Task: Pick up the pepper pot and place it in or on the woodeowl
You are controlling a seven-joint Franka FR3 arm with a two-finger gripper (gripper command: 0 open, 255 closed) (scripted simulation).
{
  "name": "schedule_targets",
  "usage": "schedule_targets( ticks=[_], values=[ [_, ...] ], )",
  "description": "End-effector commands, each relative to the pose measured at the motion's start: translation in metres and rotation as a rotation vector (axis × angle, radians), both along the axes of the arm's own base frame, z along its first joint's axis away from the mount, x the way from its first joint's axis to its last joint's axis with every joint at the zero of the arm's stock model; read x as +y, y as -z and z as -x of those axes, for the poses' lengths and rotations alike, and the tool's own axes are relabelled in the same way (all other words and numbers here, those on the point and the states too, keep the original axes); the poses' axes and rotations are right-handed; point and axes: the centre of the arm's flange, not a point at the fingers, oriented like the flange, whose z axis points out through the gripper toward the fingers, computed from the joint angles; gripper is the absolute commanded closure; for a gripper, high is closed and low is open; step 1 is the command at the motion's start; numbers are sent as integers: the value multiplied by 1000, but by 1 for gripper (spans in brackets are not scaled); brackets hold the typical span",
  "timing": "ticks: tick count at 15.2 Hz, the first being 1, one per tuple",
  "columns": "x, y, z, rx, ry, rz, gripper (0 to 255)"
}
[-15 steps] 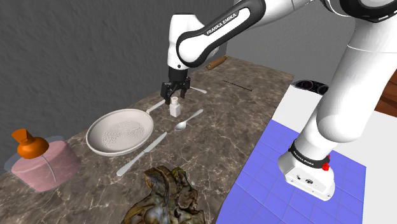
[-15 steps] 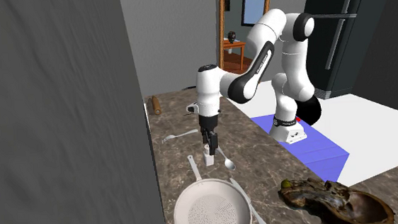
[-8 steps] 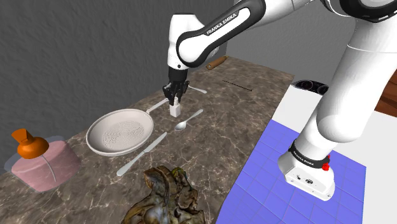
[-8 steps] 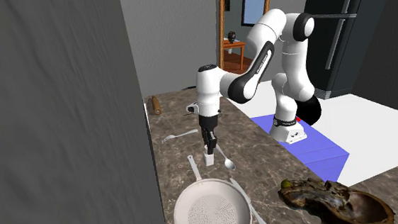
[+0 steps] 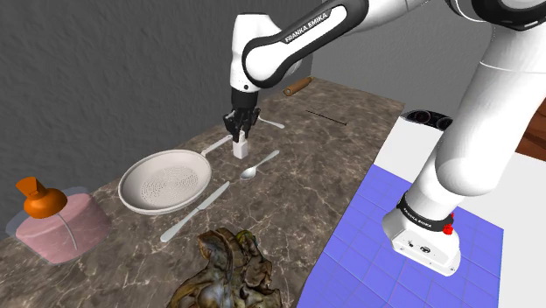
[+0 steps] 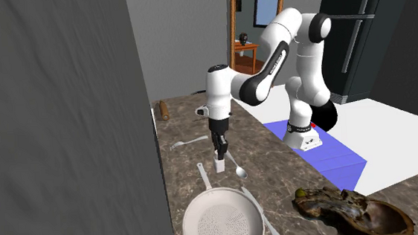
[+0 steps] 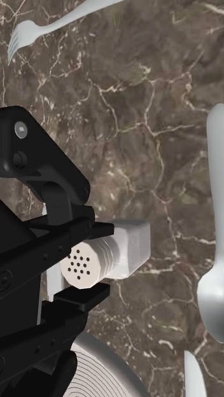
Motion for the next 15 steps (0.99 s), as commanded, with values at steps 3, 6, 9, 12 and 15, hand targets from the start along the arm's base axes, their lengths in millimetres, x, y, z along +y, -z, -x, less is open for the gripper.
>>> schedule_targets(
  ticks=[3, 6, 9, 12, 15],
  values=[
    [0, -21, 0, 0, 0, 0, 255],
    [0, -36, 0, 0, 0, 0, 255],
    [0, -52, 0, 0, 0, 0, 255],
    [0, -68, 0, 0, 0, 0, 255],
    [0, -84, 0, 0, 0, 0, 255]
  ],
)
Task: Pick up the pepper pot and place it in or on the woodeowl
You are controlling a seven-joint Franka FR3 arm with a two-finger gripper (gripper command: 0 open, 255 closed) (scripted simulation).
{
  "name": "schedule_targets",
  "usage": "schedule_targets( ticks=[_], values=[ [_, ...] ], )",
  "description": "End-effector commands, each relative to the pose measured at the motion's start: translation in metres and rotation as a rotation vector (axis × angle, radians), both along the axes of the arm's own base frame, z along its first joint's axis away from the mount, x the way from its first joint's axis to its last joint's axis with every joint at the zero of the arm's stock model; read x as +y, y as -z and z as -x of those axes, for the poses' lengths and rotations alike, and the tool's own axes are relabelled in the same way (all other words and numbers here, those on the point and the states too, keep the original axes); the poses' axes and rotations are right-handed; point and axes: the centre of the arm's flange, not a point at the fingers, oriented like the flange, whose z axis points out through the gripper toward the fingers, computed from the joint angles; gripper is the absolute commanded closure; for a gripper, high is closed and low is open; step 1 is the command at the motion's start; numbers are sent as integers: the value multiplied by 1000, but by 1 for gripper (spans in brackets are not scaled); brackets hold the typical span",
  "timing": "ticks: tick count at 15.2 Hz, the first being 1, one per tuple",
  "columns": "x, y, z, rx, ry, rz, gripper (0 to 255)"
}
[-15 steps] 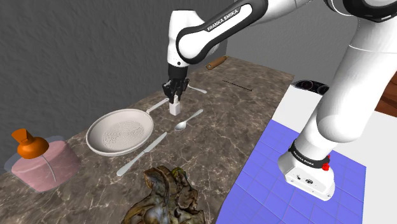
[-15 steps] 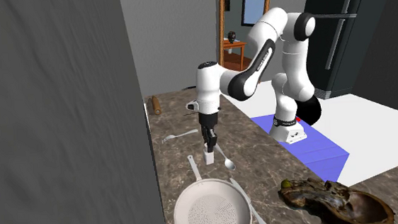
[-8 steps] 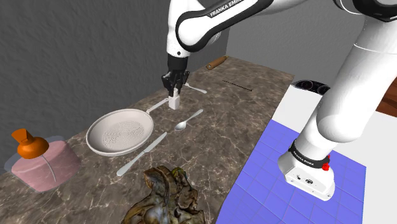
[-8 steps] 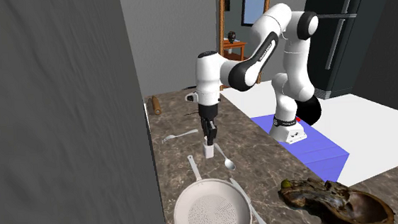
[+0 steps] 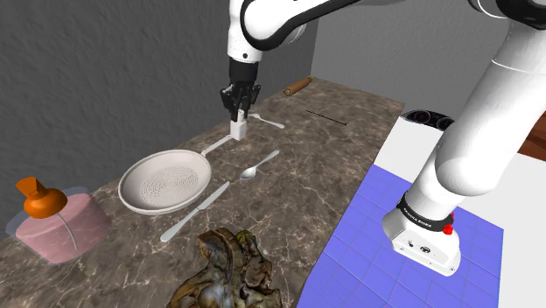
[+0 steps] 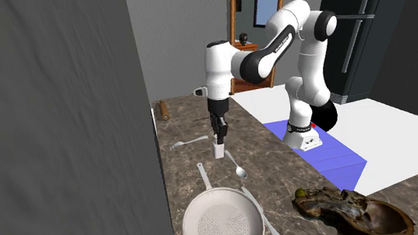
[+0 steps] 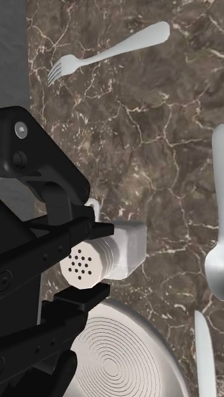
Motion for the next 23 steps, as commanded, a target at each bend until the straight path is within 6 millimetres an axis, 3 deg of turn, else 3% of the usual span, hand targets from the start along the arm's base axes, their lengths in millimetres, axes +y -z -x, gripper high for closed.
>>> schedule_targets(
  ticks=[1, 15, 23],
  values=[
    [-1, -12, 0, 0, 0, 0, 255],
    [-1, -82, 0, 0, 0, 0, 255],
    [71, -92, 76, 0, 0, 0, 255]
  ],
)
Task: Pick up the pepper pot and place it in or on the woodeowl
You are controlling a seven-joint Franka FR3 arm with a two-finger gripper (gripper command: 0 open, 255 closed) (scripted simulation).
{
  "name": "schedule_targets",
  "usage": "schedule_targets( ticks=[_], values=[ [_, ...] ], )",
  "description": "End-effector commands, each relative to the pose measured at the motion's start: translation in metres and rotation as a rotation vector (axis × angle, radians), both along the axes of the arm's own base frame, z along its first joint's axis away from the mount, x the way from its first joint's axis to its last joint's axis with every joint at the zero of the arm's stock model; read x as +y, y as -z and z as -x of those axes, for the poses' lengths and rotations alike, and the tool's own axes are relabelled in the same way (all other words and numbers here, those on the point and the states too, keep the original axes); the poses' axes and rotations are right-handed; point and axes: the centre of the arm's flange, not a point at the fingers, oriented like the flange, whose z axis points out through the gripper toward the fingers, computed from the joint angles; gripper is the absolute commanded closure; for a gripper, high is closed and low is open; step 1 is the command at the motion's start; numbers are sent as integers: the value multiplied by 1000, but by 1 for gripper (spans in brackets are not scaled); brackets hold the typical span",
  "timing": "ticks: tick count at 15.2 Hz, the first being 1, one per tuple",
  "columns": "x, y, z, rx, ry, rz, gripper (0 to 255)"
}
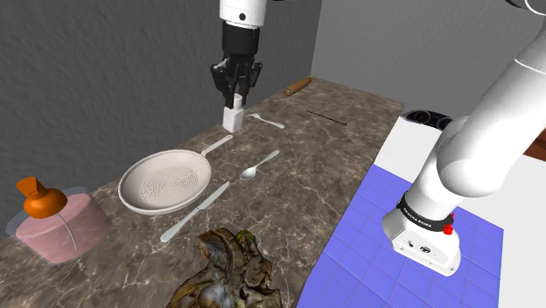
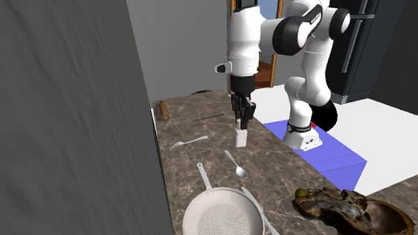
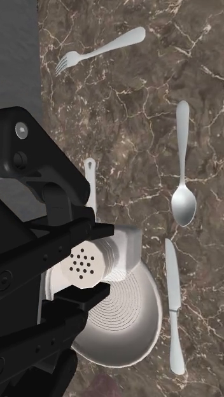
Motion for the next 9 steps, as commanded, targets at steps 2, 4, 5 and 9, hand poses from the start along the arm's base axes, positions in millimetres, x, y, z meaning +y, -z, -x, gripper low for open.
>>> schedule_targets(
  ticks=[2, 4, 5, 9],
  values=[
    [27, -3, 29, 0, 1, 0, 255],
    [45, -5, 48, 0, 1, 0, 255],
    [54, -7, 58, 0, 1, 0, 255],
    [90, -11, 96, 0, 1, 0, 255]
  ],
)
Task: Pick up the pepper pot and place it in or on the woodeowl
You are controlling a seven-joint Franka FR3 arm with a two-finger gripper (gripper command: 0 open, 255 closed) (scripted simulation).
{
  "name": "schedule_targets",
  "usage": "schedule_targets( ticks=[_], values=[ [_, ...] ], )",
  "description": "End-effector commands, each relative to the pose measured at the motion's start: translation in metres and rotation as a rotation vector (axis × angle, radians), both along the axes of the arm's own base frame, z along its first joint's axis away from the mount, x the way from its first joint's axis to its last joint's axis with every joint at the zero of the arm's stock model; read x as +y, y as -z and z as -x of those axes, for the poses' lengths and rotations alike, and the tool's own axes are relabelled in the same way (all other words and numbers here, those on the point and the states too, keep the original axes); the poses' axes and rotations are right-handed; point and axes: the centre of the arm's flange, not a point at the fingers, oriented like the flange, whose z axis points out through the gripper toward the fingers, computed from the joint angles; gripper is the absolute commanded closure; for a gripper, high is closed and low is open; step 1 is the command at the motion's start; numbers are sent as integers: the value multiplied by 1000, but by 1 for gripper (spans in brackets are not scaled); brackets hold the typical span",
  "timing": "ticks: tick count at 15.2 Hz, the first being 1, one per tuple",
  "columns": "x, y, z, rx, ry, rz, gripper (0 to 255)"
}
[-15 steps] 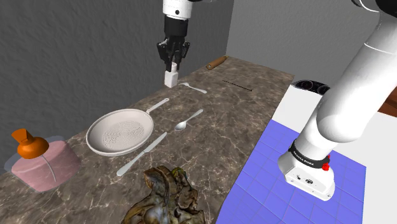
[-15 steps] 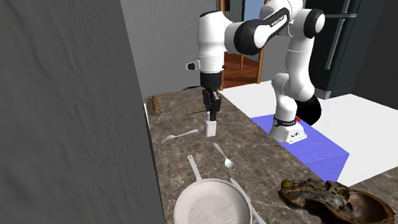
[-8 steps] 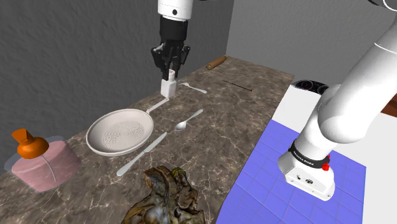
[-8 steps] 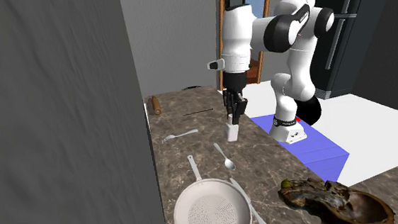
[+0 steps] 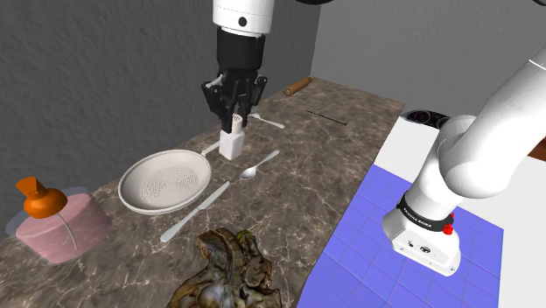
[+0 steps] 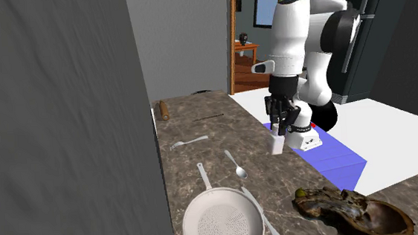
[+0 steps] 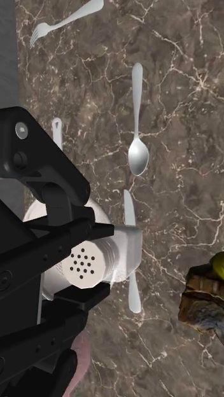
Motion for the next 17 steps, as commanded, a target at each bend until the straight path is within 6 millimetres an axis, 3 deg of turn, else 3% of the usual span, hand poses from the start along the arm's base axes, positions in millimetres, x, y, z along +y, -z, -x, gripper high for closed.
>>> schedule_targets(
  ticks=[1, 15, 17],
  values=[
    [23, -3, 17, 0, 1, 0, 255],
    [152, -21, 155, 0, 1, 0, 255],
    [152, -10, 155, 0, 1, 0, 255]
  ],
)
